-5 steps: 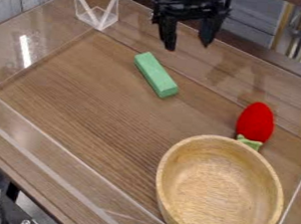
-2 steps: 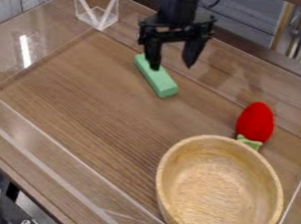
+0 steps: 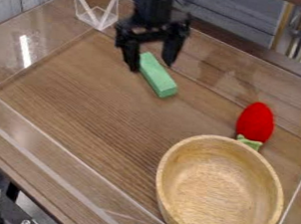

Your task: Move the red fruit to the right

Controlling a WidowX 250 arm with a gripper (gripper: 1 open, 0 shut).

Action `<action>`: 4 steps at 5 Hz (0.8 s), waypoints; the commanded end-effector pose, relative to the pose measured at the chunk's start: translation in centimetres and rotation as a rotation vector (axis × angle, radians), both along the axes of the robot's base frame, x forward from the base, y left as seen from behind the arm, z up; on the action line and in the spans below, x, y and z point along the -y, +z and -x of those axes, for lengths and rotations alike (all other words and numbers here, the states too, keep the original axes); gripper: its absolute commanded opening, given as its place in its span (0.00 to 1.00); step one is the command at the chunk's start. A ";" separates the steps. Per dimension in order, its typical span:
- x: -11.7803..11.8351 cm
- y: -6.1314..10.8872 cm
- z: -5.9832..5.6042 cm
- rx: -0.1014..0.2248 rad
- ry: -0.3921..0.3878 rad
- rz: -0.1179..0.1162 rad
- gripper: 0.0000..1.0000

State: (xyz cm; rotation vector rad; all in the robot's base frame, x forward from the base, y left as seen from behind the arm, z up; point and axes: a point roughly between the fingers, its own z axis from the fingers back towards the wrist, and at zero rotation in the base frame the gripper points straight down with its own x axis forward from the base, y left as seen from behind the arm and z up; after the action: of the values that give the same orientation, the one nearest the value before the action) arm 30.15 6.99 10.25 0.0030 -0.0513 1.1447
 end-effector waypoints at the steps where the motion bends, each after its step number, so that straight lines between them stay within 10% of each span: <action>1: -0.5 2.2 0.7 0.053 -0.001 0.006 1.00; 4: 2.5 0.5 0.8 0.071 -0.002 -0.005 1.00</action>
State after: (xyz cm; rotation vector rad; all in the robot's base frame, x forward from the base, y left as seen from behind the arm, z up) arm 28.97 4.58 9.21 -0.0106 -0.0612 1.1501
